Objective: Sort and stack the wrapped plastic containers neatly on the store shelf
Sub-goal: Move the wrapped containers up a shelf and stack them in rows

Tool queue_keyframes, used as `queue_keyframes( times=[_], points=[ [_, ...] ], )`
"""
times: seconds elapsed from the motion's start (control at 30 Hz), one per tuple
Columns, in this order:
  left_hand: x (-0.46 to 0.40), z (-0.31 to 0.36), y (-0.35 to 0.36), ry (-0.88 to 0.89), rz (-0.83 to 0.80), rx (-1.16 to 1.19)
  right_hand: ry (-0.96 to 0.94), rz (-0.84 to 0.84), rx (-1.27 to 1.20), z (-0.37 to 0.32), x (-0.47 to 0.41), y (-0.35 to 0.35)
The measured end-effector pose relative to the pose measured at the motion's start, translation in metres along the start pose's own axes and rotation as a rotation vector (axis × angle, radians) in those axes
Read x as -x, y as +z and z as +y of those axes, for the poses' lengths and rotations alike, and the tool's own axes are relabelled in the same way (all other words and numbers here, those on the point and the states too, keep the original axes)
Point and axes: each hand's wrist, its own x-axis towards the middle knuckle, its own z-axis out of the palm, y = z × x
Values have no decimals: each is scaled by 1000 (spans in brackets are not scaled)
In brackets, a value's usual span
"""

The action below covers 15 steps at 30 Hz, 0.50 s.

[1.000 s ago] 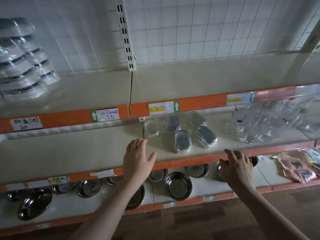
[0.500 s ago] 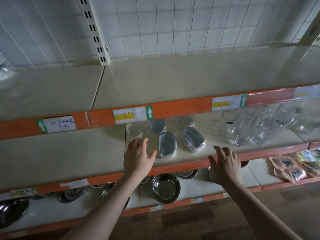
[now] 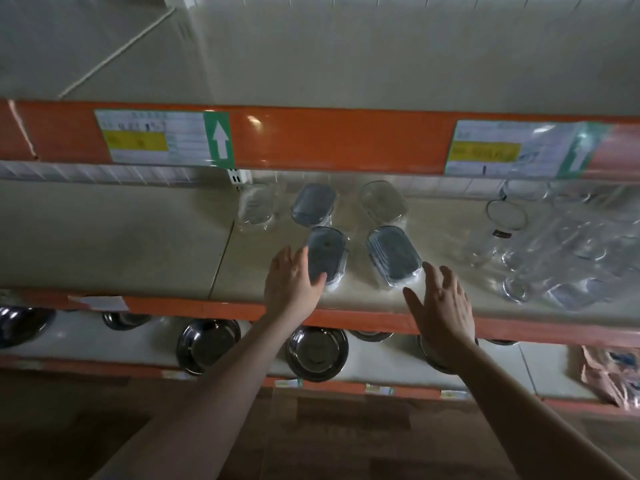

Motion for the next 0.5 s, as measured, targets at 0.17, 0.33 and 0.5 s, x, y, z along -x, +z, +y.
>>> queue_keyframes(
  times=[0.17, 0.33, 0.5],
  points=[
    [-23, 4, 23, -55, -87, -29, -5, -17, 5, 2, -19, 21],
    [-39, 12, 43, -82, -132, -47, 5, -22, 14, 9, -17, 33],
    [-44, 15, 48, -107, -135, -11, 34, -14, 14, 17, -17, 38]
  ],
)
